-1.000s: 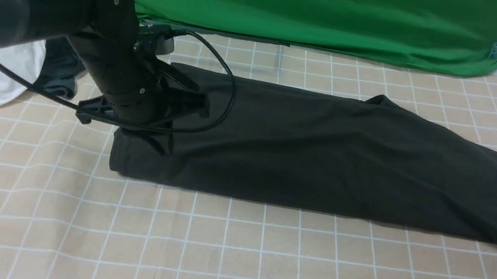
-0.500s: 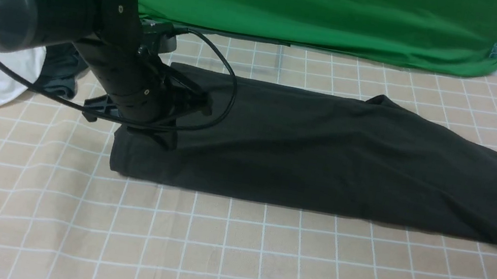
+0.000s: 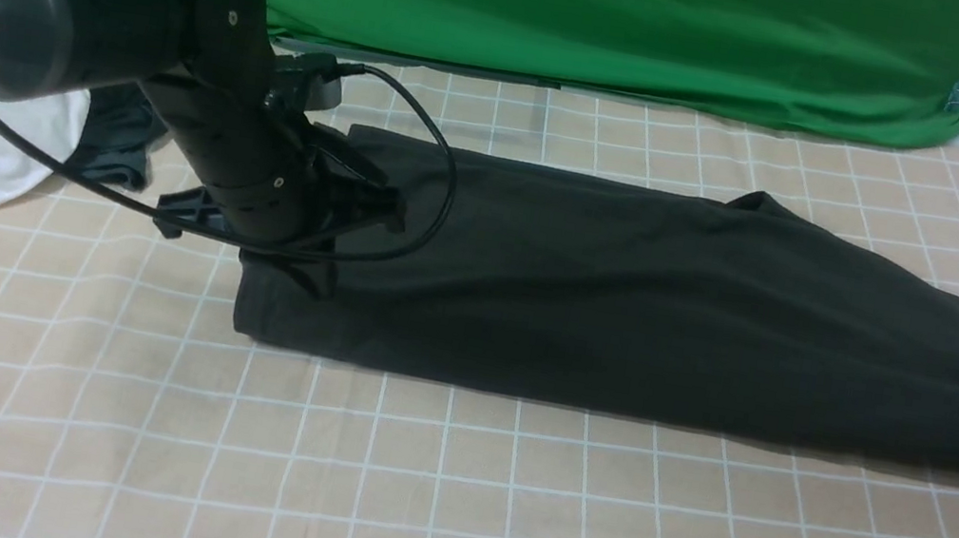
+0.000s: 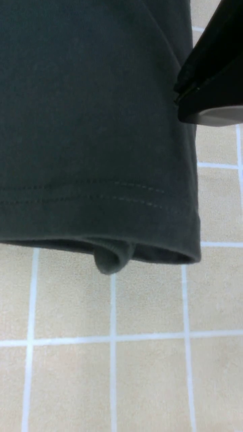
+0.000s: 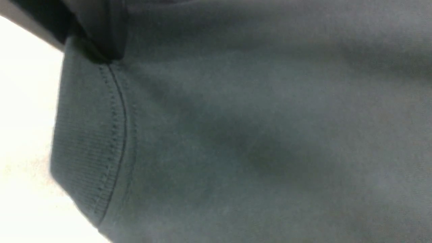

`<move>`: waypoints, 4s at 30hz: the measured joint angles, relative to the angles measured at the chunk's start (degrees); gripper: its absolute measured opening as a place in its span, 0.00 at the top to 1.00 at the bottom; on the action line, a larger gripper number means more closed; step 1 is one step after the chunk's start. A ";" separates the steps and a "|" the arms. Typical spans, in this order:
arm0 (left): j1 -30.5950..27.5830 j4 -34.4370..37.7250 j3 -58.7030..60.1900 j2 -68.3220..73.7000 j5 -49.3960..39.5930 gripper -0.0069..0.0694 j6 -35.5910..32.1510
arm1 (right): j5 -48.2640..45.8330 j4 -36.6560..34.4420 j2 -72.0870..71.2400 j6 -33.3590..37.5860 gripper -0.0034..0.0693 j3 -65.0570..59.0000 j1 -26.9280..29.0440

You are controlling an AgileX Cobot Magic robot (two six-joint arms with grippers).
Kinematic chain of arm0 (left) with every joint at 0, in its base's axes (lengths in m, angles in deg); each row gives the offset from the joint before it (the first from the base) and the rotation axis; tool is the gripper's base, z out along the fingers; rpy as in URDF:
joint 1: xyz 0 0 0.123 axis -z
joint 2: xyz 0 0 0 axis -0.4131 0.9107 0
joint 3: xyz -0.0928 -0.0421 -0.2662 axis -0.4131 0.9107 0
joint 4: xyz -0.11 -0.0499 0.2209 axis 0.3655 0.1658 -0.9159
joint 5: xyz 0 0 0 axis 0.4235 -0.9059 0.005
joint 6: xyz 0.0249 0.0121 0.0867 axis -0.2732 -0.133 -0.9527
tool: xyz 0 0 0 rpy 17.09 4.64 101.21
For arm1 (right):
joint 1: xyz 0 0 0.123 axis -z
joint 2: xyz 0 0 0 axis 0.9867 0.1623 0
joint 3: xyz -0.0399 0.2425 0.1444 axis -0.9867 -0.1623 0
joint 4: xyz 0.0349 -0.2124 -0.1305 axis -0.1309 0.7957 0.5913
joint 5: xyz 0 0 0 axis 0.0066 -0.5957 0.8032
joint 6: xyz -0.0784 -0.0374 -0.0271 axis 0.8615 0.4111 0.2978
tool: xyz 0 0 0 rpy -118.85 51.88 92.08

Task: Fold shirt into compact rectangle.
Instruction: 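Pull the folded dark garment lengthwise by its ends to straighten it flat on the table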

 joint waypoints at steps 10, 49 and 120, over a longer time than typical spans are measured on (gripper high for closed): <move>-7.92 0.70 0.00 -2.13 -0.83 0.89 5.09 | -0.81 2.52 0.00 -7.01 0.33 0.00 0.00; -8.56 1.52 -0.81 1.96 -7.68 0.89 -0.47 | -0.80 2.55 0.00 -7.83 0.23 0.00 -3.98; -5.53 1.38 -20.31 19.06 -15.13 0.78 -4.59 | 0.74 1.21 0.00 -8.34 0.23 0.40 -3.98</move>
